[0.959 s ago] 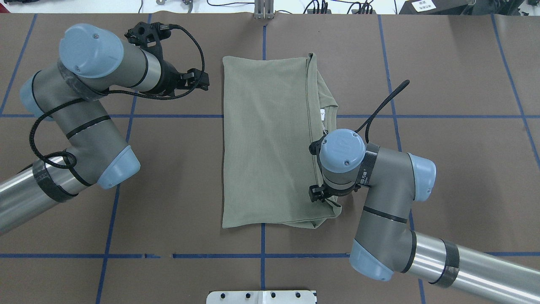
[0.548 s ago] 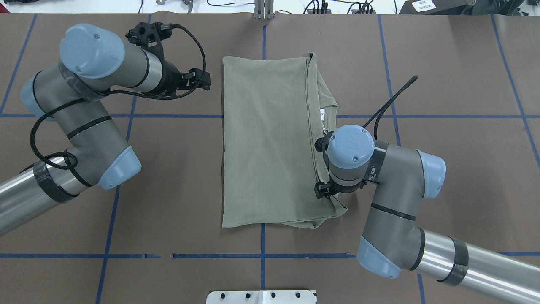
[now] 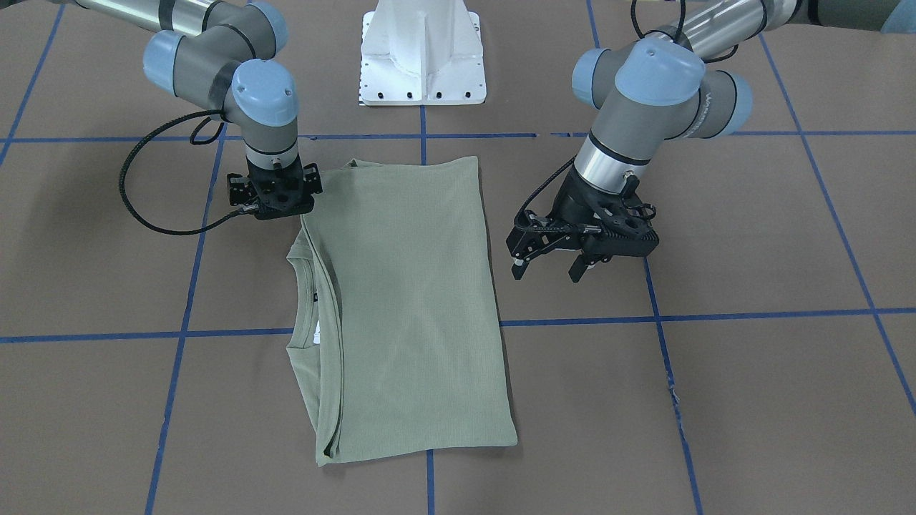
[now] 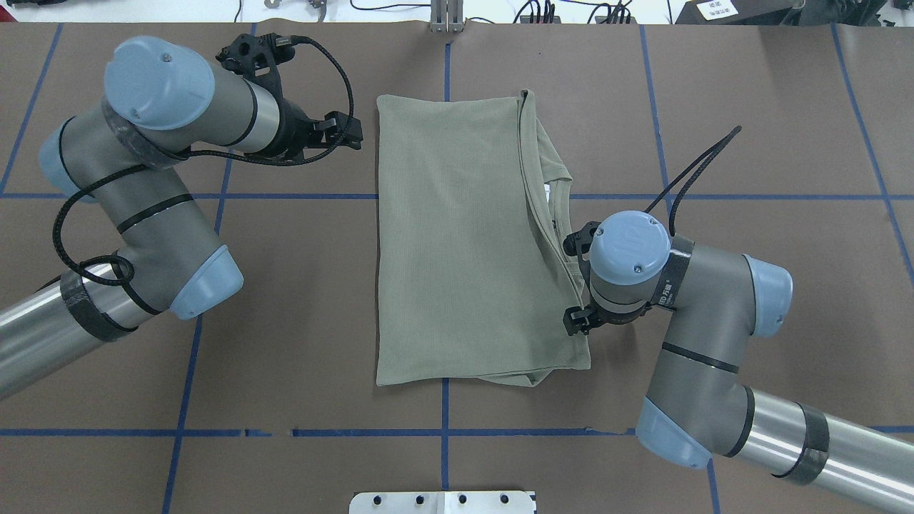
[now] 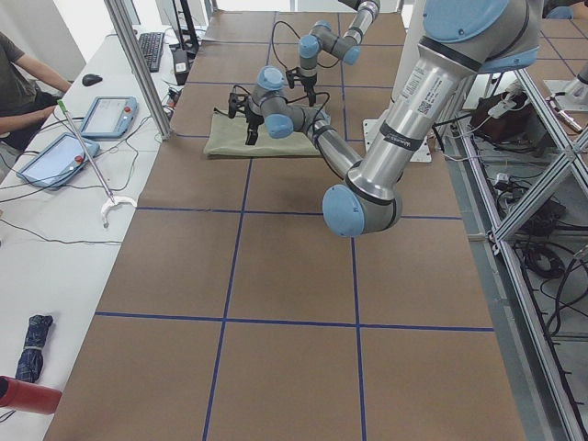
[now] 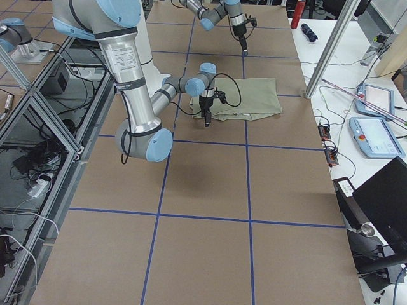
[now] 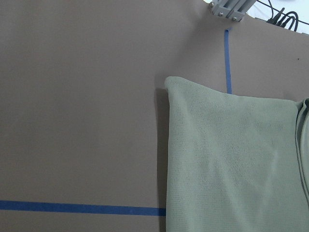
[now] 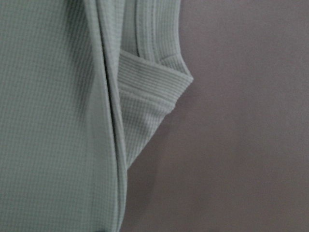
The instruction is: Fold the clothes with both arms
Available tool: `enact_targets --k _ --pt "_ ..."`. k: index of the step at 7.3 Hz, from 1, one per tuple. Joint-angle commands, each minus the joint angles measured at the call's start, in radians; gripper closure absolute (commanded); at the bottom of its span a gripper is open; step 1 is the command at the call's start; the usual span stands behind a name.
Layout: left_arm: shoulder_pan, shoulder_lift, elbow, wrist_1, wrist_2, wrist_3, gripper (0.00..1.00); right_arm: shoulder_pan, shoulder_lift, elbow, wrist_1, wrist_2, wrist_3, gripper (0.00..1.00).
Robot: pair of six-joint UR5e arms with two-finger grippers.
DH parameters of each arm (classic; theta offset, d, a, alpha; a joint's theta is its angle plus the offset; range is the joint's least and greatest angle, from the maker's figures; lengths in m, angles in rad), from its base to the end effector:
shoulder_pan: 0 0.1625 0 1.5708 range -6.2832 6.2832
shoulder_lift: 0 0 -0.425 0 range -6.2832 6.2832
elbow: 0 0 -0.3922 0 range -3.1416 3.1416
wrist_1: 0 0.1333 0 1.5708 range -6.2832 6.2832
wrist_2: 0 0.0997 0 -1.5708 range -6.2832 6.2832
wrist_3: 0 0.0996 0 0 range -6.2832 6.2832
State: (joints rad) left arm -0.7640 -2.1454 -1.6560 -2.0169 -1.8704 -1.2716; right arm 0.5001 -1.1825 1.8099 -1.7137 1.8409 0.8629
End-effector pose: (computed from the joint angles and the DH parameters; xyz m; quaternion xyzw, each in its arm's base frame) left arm 0.4124 -0.5390 0.2324 0.1538 0.5120 -0.1175 0.8369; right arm -0.4853 -0.3868 0.3641 0.0274 -0.2699 -0.1319 0.9534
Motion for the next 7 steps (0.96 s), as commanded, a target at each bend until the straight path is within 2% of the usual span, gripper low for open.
enact_targets --k 1,4,6,7 --pt "0.000 -0.008 -0.004 0.000 -0.001 0.001 0.00 0.072 0.015 0.020 0.002 0.050 -0.013 0.00" --pt "0.000 -0.007 -0.021 0.003 -0.001 0.008 0.00 0.106 0.139 -0.022 0.014 0.043 -0.027 0.00" --pt "0.000 -0.005 -0.033 0.001 0.002 0.015 0.00 0.130 0.269 -0.195 0.055 0.044 -0.041 0.00" --pt "0.000 -0.005 -0.033 -0.012 0.007 0.015 0.00 0.138 0.288 -0.286 0.153 0.043 -0.047 0.00"
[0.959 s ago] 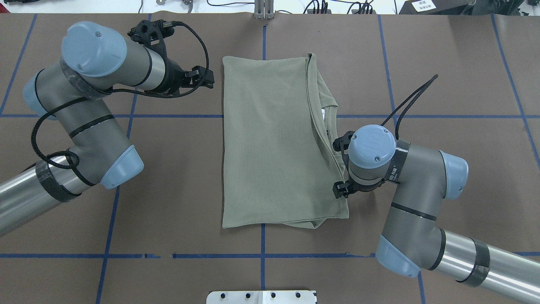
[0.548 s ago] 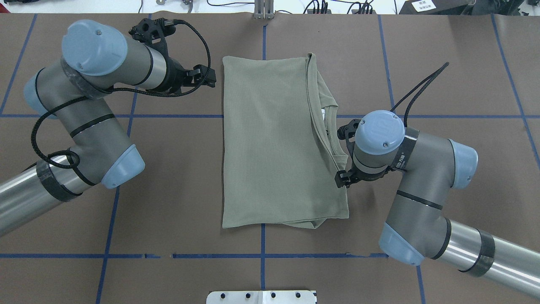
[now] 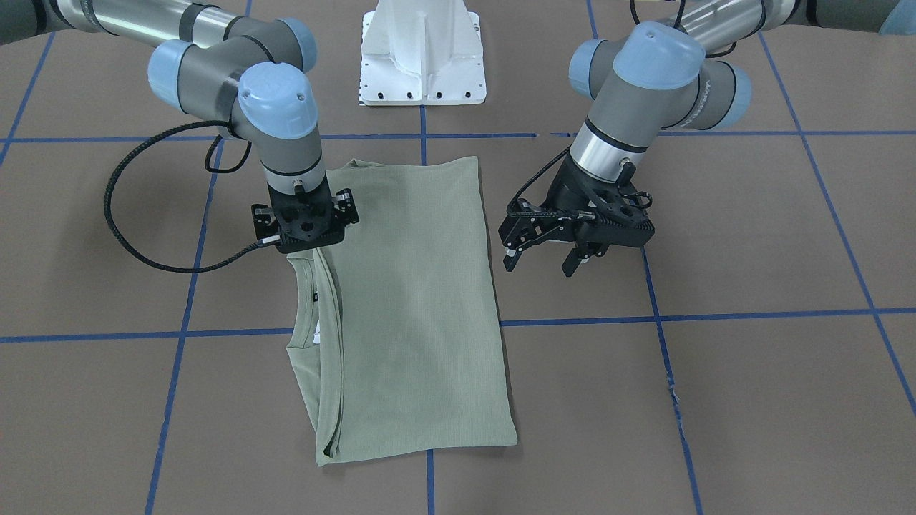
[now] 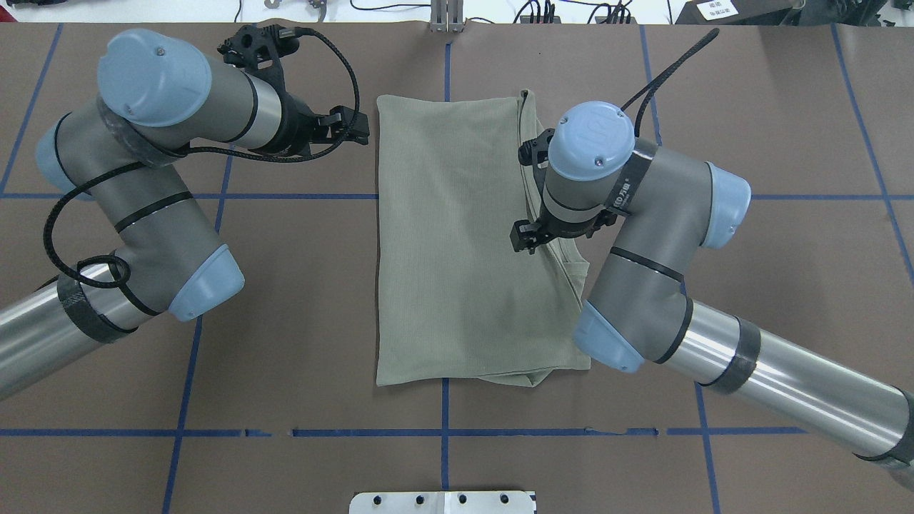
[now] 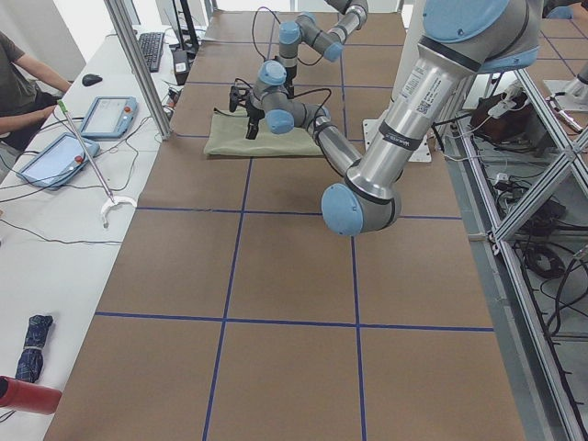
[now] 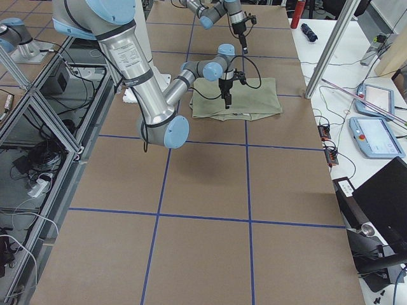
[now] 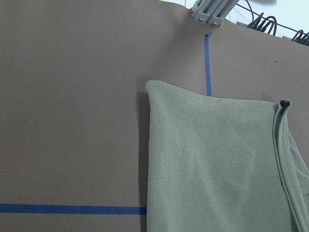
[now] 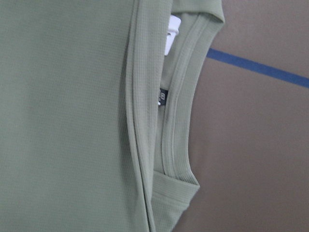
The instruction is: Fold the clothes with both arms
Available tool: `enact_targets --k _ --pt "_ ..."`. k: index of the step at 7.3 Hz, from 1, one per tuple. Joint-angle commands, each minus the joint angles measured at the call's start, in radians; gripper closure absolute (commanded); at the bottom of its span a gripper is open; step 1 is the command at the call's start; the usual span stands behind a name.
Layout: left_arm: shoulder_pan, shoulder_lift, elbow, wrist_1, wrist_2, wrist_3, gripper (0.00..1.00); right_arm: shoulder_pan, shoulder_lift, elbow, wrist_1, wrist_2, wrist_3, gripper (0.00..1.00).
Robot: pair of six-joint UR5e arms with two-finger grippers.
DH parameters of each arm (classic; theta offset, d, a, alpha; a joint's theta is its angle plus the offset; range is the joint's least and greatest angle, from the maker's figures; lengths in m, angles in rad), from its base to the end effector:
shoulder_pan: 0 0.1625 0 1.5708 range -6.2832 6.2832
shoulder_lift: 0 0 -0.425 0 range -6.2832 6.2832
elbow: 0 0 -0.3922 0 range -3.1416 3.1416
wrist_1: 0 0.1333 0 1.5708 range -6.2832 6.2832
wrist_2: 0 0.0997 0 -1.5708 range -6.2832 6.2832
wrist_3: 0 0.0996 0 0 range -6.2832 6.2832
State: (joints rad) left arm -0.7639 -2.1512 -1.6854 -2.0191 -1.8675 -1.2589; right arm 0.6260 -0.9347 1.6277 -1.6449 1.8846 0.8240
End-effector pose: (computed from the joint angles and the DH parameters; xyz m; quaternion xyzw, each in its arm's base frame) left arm 0.4062 -0.5334 0.2155 0.1674 0.5232 -0.1084 0.8285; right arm -0.4994 -0.4876 0.2731 0.0755 -0.3270 -0.1043 0.9362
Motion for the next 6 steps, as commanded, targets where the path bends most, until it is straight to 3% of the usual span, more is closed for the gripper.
enact_targets --k 1,6 --pt "0.000 0.001 -0.002 -0.024 0.004 0.003 0.00 0.026 0.057 -0.173 0.147 0.001 -0.012 0.00" --pt "0.000 0.001 0.001 -0.044 0.004 0.001 0.00 0.060 0.077 -0.259 0.148 0.008 -0.071 0.00"
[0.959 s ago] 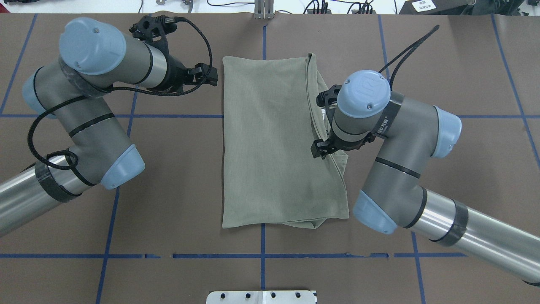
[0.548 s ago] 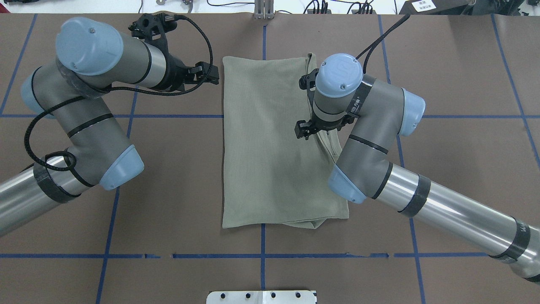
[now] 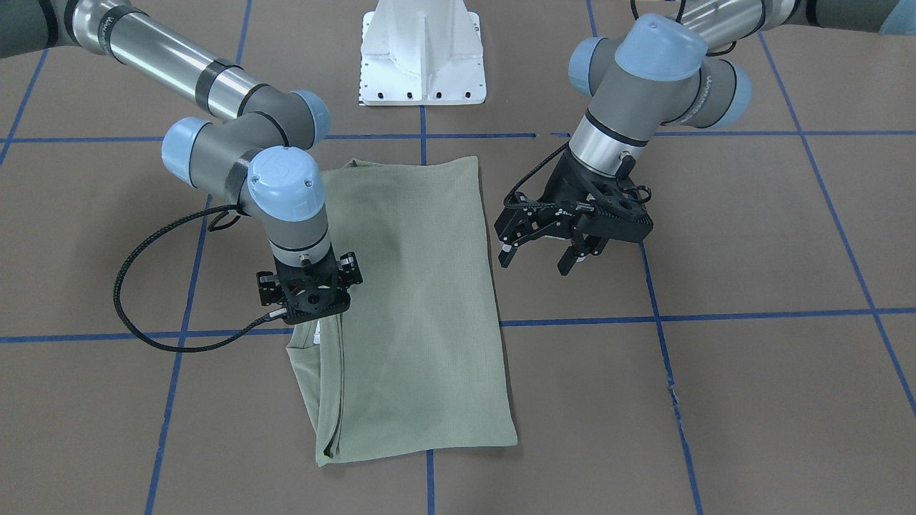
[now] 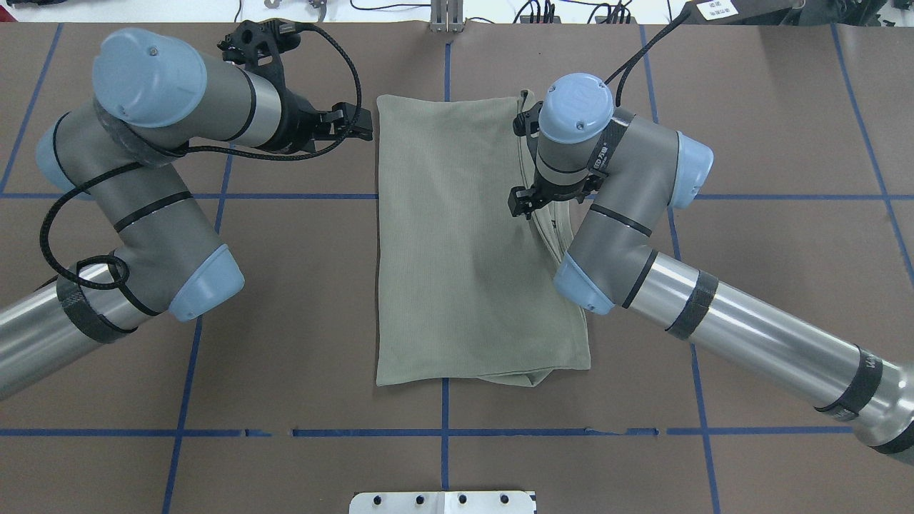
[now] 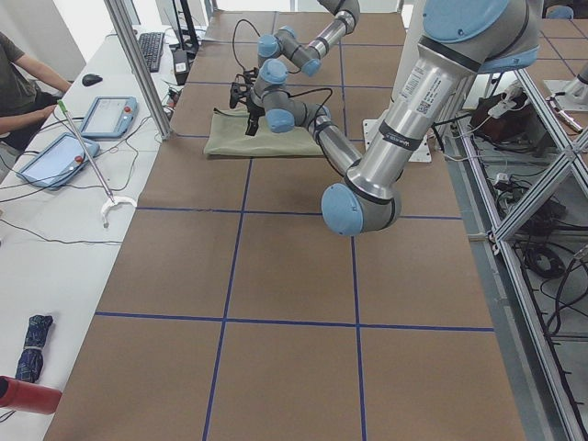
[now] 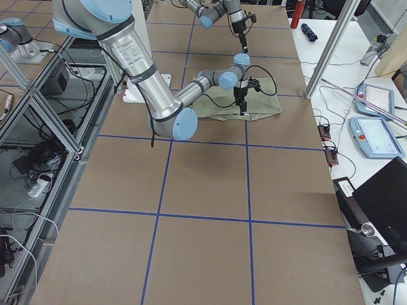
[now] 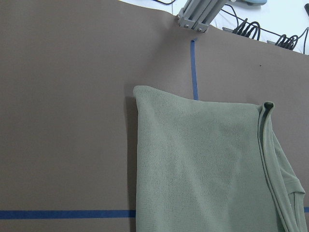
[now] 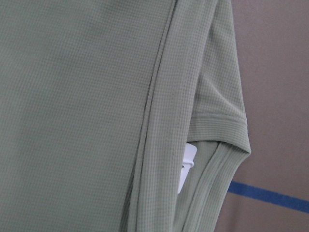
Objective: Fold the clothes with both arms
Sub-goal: 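Press and smooth the side edge with the right gripper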
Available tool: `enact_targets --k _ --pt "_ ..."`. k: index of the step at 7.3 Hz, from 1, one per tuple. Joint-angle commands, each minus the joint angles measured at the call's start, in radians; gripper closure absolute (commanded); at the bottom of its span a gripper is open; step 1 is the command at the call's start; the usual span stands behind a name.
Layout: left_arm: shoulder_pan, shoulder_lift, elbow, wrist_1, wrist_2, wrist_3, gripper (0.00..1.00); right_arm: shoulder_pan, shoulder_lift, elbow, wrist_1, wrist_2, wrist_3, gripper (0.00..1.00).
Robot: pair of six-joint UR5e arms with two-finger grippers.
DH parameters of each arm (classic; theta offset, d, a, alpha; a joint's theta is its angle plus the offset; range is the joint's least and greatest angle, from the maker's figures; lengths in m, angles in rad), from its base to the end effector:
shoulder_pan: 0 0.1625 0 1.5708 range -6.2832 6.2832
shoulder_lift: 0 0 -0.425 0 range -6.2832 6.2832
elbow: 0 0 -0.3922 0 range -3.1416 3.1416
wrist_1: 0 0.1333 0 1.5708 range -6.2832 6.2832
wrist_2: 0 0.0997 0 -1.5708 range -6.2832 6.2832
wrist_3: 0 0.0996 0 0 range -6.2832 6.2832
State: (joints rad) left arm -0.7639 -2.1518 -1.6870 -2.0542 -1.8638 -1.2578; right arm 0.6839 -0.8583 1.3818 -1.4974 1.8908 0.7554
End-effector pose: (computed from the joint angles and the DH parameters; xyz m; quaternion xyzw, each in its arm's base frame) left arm 0.4043 -0.5321 0.2100 0.1783 0.5349 -0.1045 0.8192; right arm -0.5193 -0.5549 0.3102 0.0863 -0.3162 -0.1087 0.9385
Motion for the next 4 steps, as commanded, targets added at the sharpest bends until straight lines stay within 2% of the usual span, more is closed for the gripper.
enact_targets --k 1,4 --pt "0.000 0.001 0.003 -0.009 0.000 0.001 0.00 0.000 0.004 -0.017 0.000 0.004 0.002 0.00" --pt "0.000 0.001 0.001 -0.009 0.000 0.001 0.00 -0.003 0.012 -0.052 0.000 0.016 -0.001 0.00"
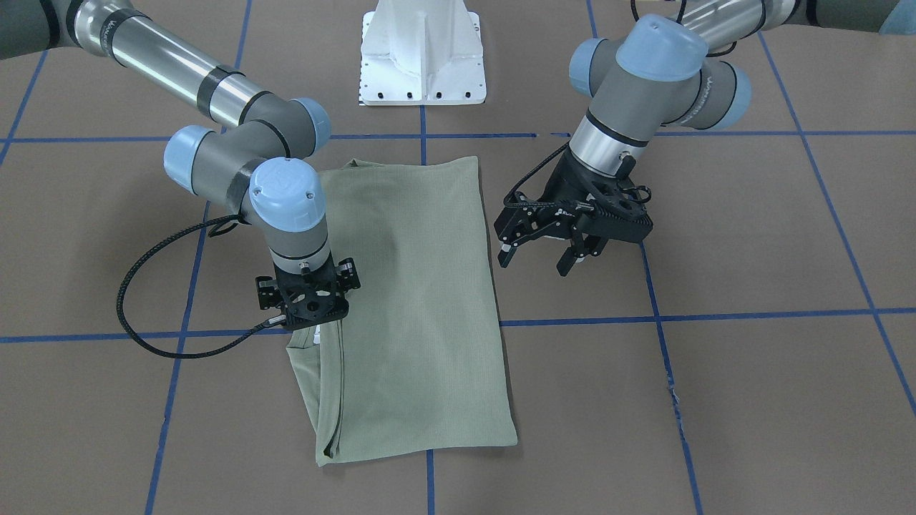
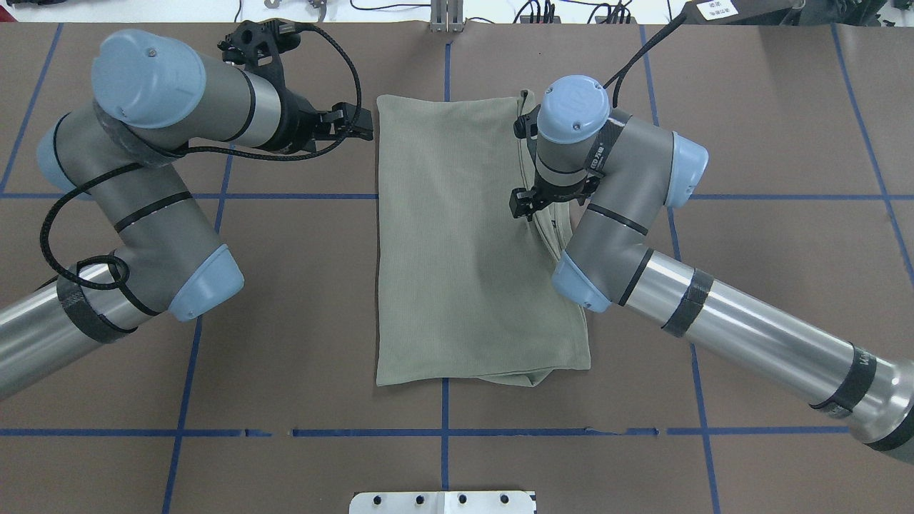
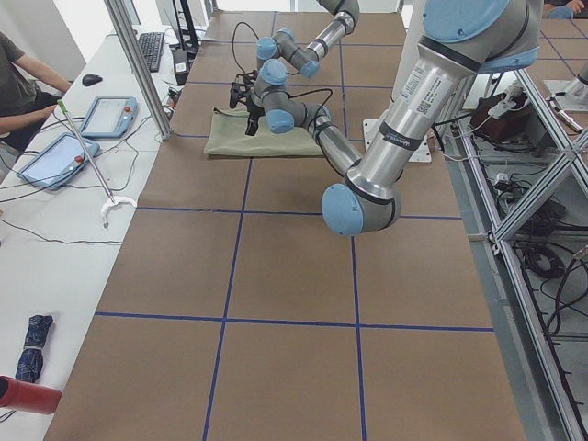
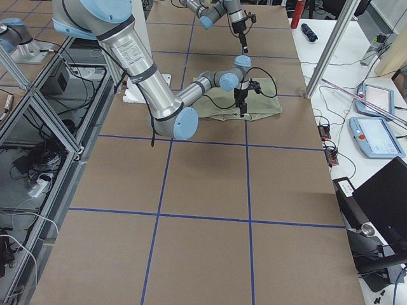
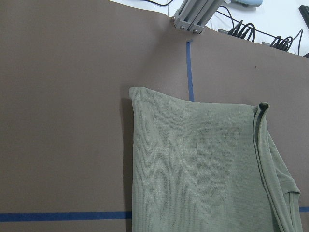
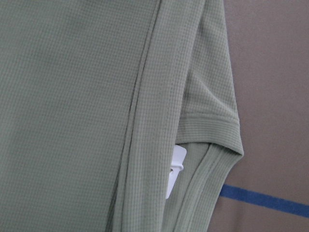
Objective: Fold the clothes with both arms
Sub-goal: 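Press and smooth the side edge with the right gripper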
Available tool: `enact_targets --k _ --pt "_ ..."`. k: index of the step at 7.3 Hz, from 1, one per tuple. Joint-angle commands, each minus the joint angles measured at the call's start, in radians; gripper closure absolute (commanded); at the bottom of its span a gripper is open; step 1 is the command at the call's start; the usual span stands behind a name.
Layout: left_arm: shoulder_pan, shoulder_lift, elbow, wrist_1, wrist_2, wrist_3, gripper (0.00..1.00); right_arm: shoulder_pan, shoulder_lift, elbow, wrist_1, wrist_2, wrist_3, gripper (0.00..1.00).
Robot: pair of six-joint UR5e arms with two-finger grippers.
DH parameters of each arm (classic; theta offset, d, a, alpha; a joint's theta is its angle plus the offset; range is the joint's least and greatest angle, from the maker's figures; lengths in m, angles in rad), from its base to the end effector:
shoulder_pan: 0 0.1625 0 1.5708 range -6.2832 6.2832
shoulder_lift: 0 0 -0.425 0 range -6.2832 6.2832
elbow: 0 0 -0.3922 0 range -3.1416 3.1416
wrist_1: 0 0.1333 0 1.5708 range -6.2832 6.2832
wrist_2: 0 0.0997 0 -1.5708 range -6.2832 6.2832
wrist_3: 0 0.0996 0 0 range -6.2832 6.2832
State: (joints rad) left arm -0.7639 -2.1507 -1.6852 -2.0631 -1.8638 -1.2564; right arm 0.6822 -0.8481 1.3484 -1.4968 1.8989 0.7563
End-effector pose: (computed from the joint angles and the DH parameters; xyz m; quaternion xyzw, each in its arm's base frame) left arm 0.4043 -0.5321 0.2104 0.1801 0.5368 -0.1032 0.8178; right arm -0.5262 -0.5578 0.3181 0.0753 -0.3113 -0.1087 0.9411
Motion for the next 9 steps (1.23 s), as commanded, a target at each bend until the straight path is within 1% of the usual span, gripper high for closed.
enact_targets --k 1,3,5,7,9 --pt "0.000 -0.001 -0.002 0.000 0.000 0.000 0.00 0.000 0.000 -0.023 0.000 0.018 -0.017 0.00" --pt "0.000 -0.001 -0.002 0.000 0.000 0.000 0.00 0.019 -0.002 -0.021 0.000 0.058 -0.032 0.00" --pt "0.000 -0.003 -0.004 0.000 0.000 -0.003 0.00 0.060 -0.015 -0.014 -0.003 0.127 -0.061 0.00" --pt "0.002 -0.006 -0.004 -0.002 0.000 -0.006 0.00 0.065 -0.051 -0.014 0.000 0.118 -0.078 0.00" --pt "0.003 -0.011 -0.004 -0.002 0.000 -0.009 0.00 0.082 -0.060 -0.014 0.000 0.123 -0.091 0.00"
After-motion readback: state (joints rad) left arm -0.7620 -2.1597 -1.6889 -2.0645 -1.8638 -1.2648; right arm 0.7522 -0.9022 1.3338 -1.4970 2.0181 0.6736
